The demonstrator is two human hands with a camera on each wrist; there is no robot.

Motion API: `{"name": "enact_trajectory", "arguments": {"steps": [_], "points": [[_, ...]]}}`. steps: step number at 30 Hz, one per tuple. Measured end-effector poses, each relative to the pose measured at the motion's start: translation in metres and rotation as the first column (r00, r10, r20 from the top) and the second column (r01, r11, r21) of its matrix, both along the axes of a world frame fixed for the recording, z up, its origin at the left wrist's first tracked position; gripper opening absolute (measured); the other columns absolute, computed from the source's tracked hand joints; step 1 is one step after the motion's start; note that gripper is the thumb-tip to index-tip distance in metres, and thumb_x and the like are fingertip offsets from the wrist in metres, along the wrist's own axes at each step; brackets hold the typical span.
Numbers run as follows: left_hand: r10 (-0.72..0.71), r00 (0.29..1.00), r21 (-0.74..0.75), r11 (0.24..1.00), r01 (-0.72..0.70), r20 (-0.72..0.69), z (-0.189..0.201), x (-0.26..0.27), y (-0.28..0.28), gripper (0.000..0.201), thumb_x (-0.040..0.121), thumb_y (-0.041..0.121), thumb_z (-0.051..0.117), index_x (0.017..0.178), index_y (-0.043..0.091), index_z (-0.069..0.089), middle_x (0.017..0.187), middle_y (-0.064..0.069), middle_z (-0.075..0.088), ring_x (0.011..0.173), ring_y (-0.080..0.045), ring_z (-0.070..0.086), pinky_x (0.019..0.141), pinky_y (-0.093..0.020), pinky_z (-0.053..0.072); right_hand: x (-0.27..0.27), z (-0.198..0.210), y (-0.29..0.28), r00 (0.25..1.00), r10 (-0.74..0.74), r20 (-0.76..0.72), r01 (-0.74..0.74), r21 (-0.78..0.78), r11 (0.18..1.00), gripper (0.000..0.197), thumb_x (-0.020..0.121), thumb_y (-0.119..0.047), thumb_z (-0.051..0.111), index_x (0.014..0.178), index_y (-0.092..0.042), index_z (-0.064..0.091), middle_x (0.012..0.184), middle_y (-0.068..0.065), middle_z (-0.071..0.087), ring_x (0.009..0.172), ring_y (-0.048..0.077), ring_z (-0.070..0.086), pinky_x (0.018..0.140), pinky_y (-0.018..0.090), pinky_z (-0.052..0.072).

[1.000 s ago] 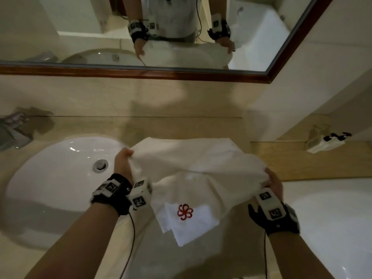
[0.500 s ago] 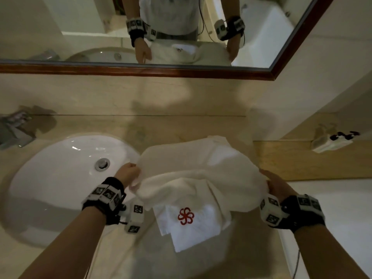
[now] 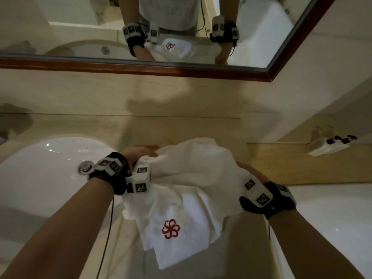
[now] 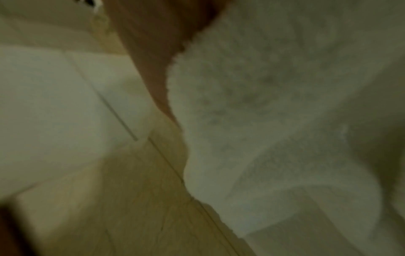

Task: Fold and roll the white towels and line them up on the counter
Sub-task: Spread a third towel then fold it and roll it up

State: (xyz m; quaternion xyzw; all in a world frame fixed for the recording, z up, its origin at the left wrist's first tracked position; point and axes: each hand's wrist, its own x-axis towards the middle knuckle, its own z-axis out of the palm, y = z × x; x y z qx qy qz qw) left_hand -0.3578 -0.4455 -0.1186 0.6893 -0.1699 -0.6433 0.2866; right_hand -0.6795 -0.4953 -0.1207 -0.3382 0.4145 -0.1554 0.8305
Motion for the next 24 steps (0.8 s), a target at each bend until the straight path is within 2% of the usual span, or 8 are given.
{"name": "enact_trajectory", "arguments": {"steps": [2,7,11,14,16,19,21,24], "points": [[0.040,0.998,-0.173,0.984,-0.033,0.038,0.000,0.008,0.000,0.047,0.090,-0.003,0.045,0.128,0.024,0.055,0.121,-0.007,0.060,0.091,-0.019,0.061,0.079,-0.032,0.052,0.003,0.002,-0.013,0.966,-0.150,-0.211,0.147,-0.033,0.989,0.046,0.085,-0.040,0.062,0.124,-0.015,0.057,0.093,-0.001,0.075,0.088,0.017,0.071,0.076,0.032,0.057],[0.436,0.889,-0.520,0.796,-0.311,0.136,0.009,0.034,0.015,0.046,0.087,-0.006,0.041,0.096,0.029,0.069,0.090,0.010,0.071,0.081,-0.011,0.061,0.071,-0.022,0.051,-0.002,0.014,-0.039,0.853,-0.507,-0.126,0.465,-0.261,0.846,0.029,0.095,-0.011,0.041,0.122,-0.006,0.050,0.099,0.009,0.063,0.085,0.024,0.066,0.055,0.027,0.056],[0.328,0.780,-0.411,0.906,-0.099,0.534,-0.016,0.040,0.034,0.039,0.093,0.002,0.037,0.107,0.020,0.069,0.118,-0.010,0.062,0.101,-0.022,0.054,0.085,-0.027,0.040,-0.007,-0.009,-0.029,0.721,-0.278,-0.635,0.114,-0.287,0.951,0.023,0.092,-0.002,0.040,0.104,0.010,0.055,0.088,0.022,0.055,0.061,0.025,0.049,0.048,0.022,0.043],[0.183,0.752,-0.261,0.965,-0.015,0.634,-0.033,0.036,0.049,0.035,0.088,0.000,0.041,0.103,0.014,0.070,0.114,-0.016,0.062,0.095,-0.027,0.054,0.085,-0.033,0.044,-0.012,-0.022,-0.024,0.621,-0.143,-0.771,-0.113,-0.269,0.957,0.033,0.094,-0.007,0.040,0.062,-0.010,0.043,0.065,0.012,0.041,0.059,0.020,0.036,0.054,0.026,0.034],[0.296,0.787,-0.240,0.952,-0.192,0.542,-0.034,0.034,0.050,0.021,0.087,0.007,0.048,0.091,0.013,0.068,0.106,-0.014,0.060,0.093,-0.026,0.051,0.085,-0.037,0.043,-0.013,-0.021,-0.025,0.756,-0.224,-0.616,0.098,-0.232,0.968,0.029,0.098,-0.019,0.040,0.075,-0.008,0.054,0.072,0.010,0.055,0.067,0.024,0.053,0.056,0.022,0.047],[0.479,0.832,-0.188,0.877,-0.442,0.279,-0.032,0.035,0.042,0.011,0.087,0.020,0.058,0.086,0.011,0.063,0.098,-0.015,0.061,0.087,-0.027,0.054,0.081,-0.041,0.046,-0.008,-0.011,-0.031,0.916,-0.241,-0.321,0.272,0.057,0.961,0.032,0.099,-0.038,0.036,0.111,-0.022,0.061,0.100,0.002,0.074,0.090,0.022,0.071,0.071,0.034,0.059],[0.437,0.878,-0.144,0.898,-0.415,0.195,-0.032,0.039,0.034,0.015,0.085,0.021,0.064,0.098,0.015,0.062,0.105,-0.015,0.062,0.088,-0.030,0.059,0.085,-0.045,0.050,-0.005,-0.004,-0.036,0.932,-0.177,-0.316,0.209,0.068,0.976,0.030,0.099,-0.036,0.035,0.109,-0.023,0.060,0.094,-0.002,0.076,0.083,0.018,0.073,0.064,0.031,0.059],[0.256,0.927,-0.115,0.966,-0.232,0.273,-0.034,0.046,0.025,0.042,0.082,0.008,0.062,0.119,0.028,0.058,0.117,-0.013,0.056,0.103,-0.036,0.057,0.091,-0.047,0.051,0.001,0.004,-0.041,0.917,-0.133,-0.375,0.171,0.071,0.983,0.041,0.087,-0.039,0.057,0.120,-0.015,0.061,0.106,0.012,0.072,0.097,0.031,0.068,0.087,0.044,0.054]]}}
